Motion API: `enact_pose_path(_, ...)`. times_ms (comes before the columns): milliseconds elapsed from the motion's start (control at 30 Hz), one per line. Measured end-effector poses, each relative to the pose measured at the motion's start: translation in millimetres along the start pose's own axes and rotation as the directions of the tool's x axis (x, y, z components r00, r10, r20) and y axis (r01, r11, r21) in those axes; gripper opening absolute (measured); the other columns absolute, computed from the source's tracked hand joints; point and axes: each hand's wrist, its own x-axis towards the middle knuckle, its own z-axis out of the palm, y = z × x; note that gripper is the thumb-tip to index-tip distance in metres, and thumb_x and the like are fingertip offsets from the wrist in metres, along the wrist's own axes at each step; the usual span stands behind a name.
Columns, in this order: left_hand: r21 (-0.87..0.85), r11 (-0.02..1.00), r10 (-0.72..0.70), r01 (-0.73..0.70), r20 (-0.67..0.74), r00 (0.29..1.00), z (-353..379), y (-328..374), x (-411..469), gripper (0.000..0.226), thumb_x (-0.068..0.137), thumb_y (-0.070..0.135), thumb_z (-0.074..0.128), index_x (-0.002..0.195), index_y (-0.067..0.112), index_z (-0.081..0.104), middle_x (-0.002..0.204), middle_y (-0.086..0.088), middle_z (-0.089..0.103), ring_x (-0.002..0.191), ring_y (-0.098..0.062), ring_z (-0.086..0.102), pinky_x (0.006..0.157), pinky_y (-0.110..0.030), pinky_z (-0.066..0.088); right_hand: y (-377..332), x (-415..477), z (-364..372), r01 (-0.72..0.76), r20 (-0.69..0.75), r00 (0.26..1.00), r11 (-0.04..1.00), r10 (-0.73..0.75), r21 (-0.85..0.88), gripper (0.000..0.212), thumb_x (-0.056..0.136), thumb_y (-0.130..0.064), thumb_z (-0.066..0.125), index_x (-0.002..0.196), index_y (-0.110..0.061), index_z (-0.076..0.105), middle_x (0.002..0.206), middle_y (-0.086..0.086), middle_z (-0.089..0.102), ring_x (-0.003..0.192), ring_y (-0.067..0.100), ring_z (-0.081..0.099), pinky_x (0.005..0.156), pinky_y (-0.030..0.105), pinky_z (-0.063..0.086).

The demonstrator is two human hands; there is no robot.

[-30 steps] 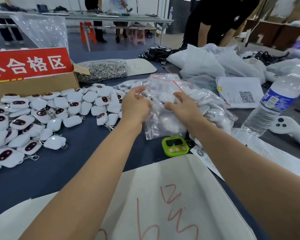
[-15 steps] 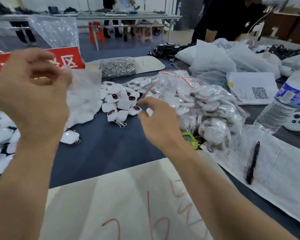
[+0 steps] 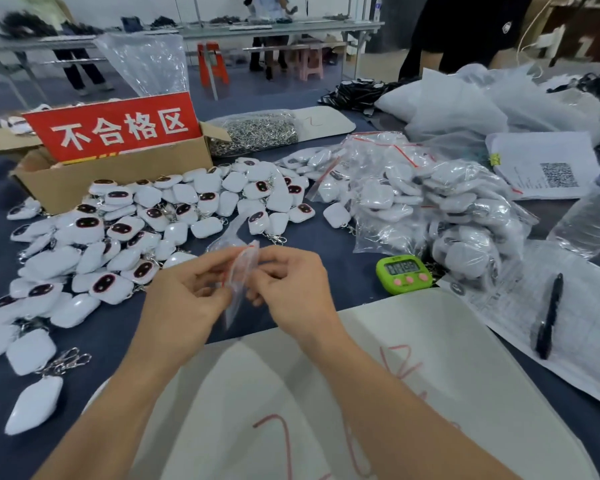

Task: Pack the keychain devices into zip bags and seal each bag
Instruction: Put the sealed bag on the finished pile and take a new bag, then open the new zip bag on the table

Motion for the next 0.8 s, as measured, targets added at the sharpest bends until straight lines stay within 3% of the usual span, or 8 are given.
enact_pose_path(133,0.232,0.963,-0.064,0.137,-0.296,0.953,4.0,-8.1,-13.9,0.044,0.081,0.014,0.078,0.074,0.057,0.072,0.07,0.023,0.072,0.068,0.004,0.068,0.064,-0.007,0.049,2.6,0.7,-2.6,-0.033,0.003,0.999,0.997,0.032,0.072,0.021,0.084,-0.001,0.069,0.083,-0.02,0.079,0.066,0.009,0.073,0.056,0.014,0.06,0.06,0.025,0.054)
enact_pose_path(233,0.464,0.885,0.242,0.045,-0.539,0.807,-9.9,-5.6,-14.1,0.032,0.079,0.004,0.07,0.091,0.033,0.077,0.076,0.01,0.07,0.067,-0.009,0.06,0.07,-0.025,0.05,2.2,2.1,-5.6,-0.007,-0.057,0.998,0.999,0.01,0.053,0.021,0.084,-0.005,0.072,0.082,-0.024,0.079,0.066,0.002,0.074,0.057,0.01,0.062,0.059,0.022,0.053)
enact_pose_path(333,0.735,0.669,0.645,-0.107,-0.503,0.576,-25.6,-0.1,-13.3,0.048,0.073,-0.012,0.057,0.101,0.02,0.079,0.086,-0.001,0.067,0.072,-0.016,0.056,0.061,-0.022,0.038,4.9,2.9,-3.2,0.012,-0.13,0.991,1.0,-0.014,-0.017,0.021,0.087,-0.008,0.072,0.084,-0.027,0.079,0.07,-0.005,0.075,0.061,0.007,0.067,0.062,0.022,0.057)
enact_pose_path(433,0.87,0.492,0.758,-0.036,-0.407,0.51,-30.5,2.4,-16.3,0.057,0.07,-0.015,0.055,0.107,0.022,0.078,0.092,0.0,0.07,0.07,-0.021,0.059,0.047,-0.032,0.038,12.0,4.7,2.4,0.065,-0.176,0.98,0.983,-0.096,-0.173,0.028,0.095,-0.009,0.065,0.106,-0.032,0.077,0.098,-0.017,0.077,0.086,-0.001,0.07,0.078,0.014,0.055)
enact_pose_path(533,0.898,0.436,0.734,0.055,-0.39,0.556,-34.6,0.2,-14.7,0.063,0.065,-0.015,0.053,0.111,0.02,0.078,0.098,-0.003,0.075,0.061,-0.028,0.062,0.043,-0.028,0.035,23.8,15.1,3.9,0.023,-0.12,0.989,0.889,-0.087,-0.457,0.051,0.097,-0.015,0.06,0.142,-0.036,0.055,0.143,-0.011,0.054,0.109,0.005,0.061,0.094,0.023,0.047)
enact_pose_path(600,0.892,0.451,0.651,0.032,-0.353,0.672,-28.4,-2.1,-15.5,0.056,0.071,-0.01,0.051,0.112,0.018,0.077,0.102,-0.003,0.074,0.061,-0.03,0.063,0.043,-0.028,0.037,30.5,30.4,4.8,0.027,-0.056,0.994,0.731,-0.09,-0.682,0.066,0.097,-0.022,0.06,0.158,-0.029,0.034,0.166,0.0,0.028,0.147,0.021,0.035,0.117,0.032,0.033)
enact_pose_path(700,0.818,0.573,0.261,0.046,-0.236,0.936,-4.9,-9.8,-16.2,0.037,0.087,0.007,0.056,0.118,0.021,0.072,0.112,0.001,0.067,0.075,-0.029,0.064,0.056,-0.031,0.034,33.5,61.6,7.1,0.077,0.009,0.993,0.594,-0.118,-0.801,0.081,0.1,-0.038,0.059,0.165,-0.023,0.013,0.174,0.005,-0.002,0.16,0.026,-0.006,0.128,0.042,0.006)
enact_pose_path(800,0.787,0.603,0.004,0.132,-0.168,0.986,8.4,-24.8,-12.5,0.029,0.094,0.02,0.055,0.119,0.032,0.063,0.11,0.012,0.06,0.085,-0.018,0.058,0.063,-0.032,0.035,36.4,96.7,7.7,0.097,0.065,0.995,0.52,-0.08,-0.849,0.084,0.099,-0.05,0.056,0.166,-0.026,0.01,0.174,0.007,-0.004,0.16,0.03,-0.008,0.127,0.046,0.004)
